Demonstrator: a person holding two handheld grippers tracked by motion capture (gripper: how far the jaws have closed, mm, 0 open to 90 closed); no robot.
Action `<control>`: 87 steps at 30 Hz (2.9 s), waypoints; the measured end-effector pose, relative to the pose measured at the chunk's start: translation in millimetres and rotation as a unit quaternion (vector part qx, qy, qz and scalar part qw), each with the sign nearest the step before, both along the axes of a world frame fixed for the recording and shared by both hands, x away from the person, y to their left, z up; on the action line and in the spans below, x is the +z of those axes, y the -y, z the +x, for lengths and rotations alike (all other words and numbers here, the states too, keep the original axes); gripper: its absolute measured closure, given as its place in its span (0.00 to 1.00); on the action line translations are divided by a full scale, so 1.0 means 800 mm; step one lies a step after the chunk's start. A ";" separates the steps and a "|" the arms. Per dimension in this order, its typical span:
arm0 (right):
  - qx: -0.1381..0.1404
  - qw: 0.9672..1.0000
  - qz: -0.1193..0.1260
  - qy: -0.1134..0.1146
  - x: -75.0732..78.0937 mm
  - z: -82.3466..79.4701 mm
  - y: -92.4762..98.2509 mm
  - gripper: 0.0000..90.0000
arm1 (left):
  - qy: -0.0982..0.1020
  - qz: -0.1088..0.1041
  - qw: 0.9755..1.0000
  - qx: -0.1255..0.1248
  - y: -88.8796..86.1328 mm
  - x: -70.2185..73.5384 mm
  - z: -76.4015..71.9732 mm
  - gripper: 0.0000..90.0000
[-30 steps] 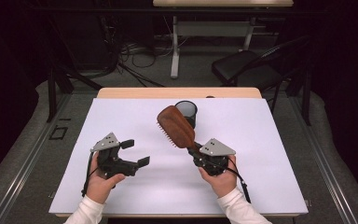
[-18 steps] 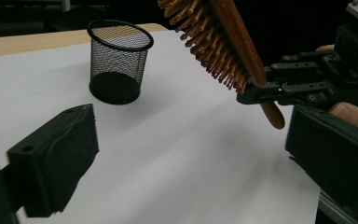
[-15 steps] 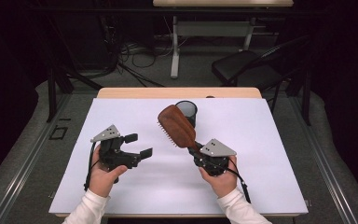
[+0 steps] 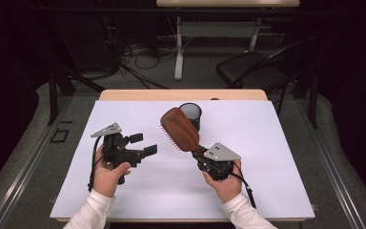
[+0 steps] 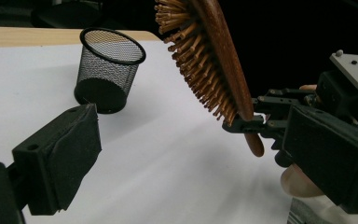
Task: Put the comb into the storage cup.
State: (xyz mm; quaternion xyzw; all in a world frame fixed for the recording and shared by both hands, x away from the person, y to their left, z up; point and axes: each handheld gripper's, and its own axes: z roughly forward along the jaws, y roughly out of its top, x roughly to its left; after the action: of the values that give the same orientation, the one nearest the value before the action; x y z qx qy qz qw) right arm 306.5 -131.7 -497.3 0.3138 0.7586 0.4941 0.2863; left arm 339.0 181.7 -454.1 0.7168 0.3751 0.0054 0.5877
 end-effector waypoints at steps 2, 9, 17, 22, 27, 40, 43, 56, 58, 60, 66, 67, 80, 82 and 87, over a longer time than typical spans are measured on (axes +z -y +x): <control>0.000 1.000 0.001 0.001 0.000 0.000 0.000 0.80 | -0.002 0.001 1.000 0.001 0.003 0.001 0.001 0.05; -0.001 1.000 0.003 0.004 0.001 -0.001 0.000 0.80 | -0.014 0.001 1.000 -0.004 0.014 0.005 0.006 0.05; -0.002 1.000 0.002 0.005 0.001 -0.002 0.000 0.80 | -0.020 0.001 1.000 -0.008 0.025 0.010 0.012 0.08; -0.001 1.000 0.000 0.008 0.001 -0.002 -0.001 0.80 | -0.024 -0.005 1.000 -0.008 0.030 0.011 0.016 0.08; 0.000 1.000 -0.001 0.010 0.001 -0.003 -0.002 0.80 | -0.029 -0.009 1.000 -0.007 0.037 0.012 0.020 0.09; 0.001 1.000 -0.002 0.013 0.001 -0.005 -0.004 0.80 | -0.032 -0.005 0.999 -0.008 0.053 0.022 0.032 0.10; 0.002 1.000 -0.001 0.013 0.001 -0.006 -0.005 0.80 | -0.035 -0.006 0.999 -0.007 0.056 0.023 0.035 0.10; 0.003 1.000 0.000 0.015 0.001 -0.006 -0.005 0.80 | -0.044 -0.004 0.999 -0.014 0.068 0.027 0.044 0.10; 0.003 1.000 0.002 0.017 0.002 -0.007 -0.005 0.80 | -0.045 -0.003 0.999 -0.014 0.070 0.028 0.046 0.10; 0.003 1.000 0.003 0.016 0.002 -0.007 -0.005 0.80 | -0.046 -0.002 0.999 -0.015 0.072 0.029 0.047 0.10; 0.002 1.000 0.003 0.017 0.002 -0.007 -0.004 0.80 | -0.045 0.004 0.999 -0.020 0.079 0.030 0.049 0.10; 0.002 1.000 0.004 0.017 0.002 -0.007 -0.005 0.80 | -0.045 0.004 0.999 -0.023 0.081 0.030 0.049 0.11; 0.002 1.000 0.004 0.022 0.003 -0.009 -0.004 0.80 | -0.056 -0.001 0.998 -0.022 0.090 0.027 0.055 0.17; 0.001 1.000 0.005 0.023 0.004 -0.010 -0.004 0.80 | -0.057 -0.004 0.998 -0.021 0.091 0.027 0.055 0.17; -0.001 1.000 0.007 0.025 0.005 -0.010 -0.003 0.80 | -0.056 -0.004 0.998 -0.021 0.092 0.027 0.055 0.17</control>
State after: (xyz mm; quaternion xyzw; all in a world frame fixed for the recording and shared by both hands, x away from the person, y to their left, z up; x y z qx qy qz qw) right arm 298.4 -129.6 -493.1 0.3037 0.7476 0.5068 0.3034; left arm 382.9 107.8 -432.1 0.7212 0.3923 -0.0488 0.5689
